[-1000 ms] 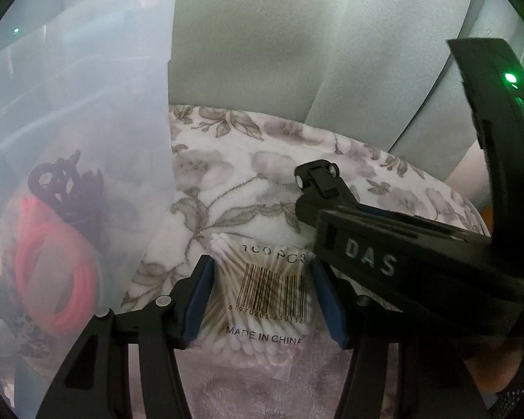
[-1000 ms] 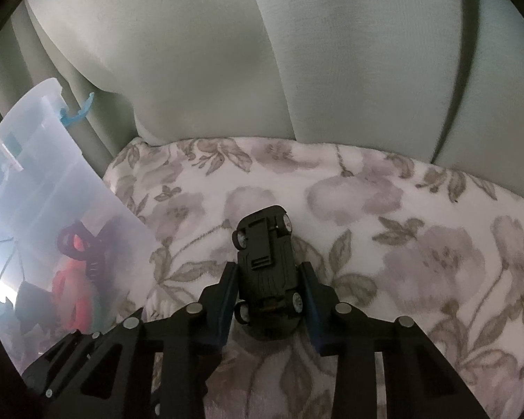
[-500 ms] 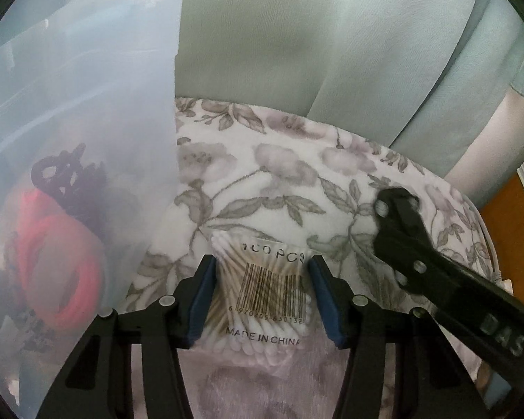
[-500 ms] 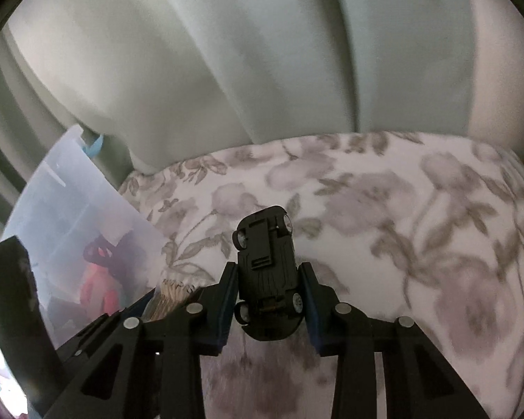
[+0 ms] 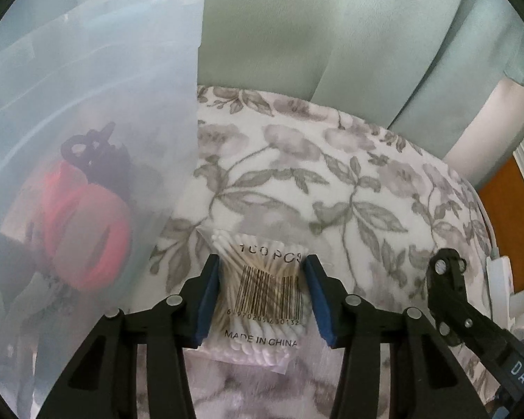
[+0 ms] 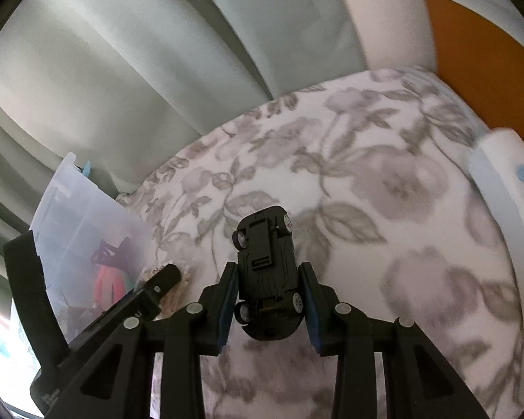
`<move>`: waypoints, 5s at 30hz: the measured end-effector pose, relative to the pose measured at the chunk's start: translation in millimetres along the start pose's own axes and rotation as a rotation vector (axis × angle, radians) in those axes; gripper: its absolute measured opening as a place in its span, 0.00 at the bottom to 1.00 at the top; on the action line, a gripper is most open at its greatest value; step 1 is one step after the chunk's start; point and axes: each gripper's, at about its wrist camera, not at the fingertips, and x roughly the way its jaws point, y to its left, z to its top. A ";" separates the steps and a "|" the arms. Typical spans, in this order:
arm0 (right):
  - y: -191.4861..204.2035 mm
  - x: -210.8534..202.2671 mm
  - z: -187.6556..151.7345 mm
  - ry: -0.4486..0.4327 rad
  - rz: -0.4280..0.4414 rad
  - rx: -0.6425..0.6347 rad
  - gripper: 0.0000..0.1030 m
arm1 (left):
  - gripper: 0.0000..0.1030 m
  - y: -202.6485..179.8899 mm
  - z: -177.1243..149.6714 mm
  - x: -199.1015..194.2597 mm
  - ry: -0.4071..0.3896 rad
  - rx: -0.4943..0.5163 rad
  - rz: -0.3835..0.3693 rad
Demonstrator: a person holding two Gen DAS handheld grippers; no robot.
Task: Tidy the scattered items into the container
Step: 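Lift the swab pack with the left gripper while the right lifts the toy car, then carry the swab pack with the left gripper while the right carries the car over the box, then open both grippers to drop the swab pack and toy car into the box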
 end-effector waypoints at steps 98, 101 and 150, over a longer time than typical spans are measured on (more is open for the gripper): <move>293.2 -181.6 -83.3 -0.288 0.147 -0.448 0.36 | 0.37 243.1 22.1 -264.8 -0.414 -0.287 -0.226; 296.4 -172.5 -83.7 -0.269 0.144 -0.458 0.36 | 0.37 250.5 22.2 -258.6 -0.403 -0.301 -0.225; 296.5 -88.7 -83.0 -0.087 0.089 -0.450 0.59 | 0.75 260.2 28.0 -185.1 -0.244 -0.331 -0.229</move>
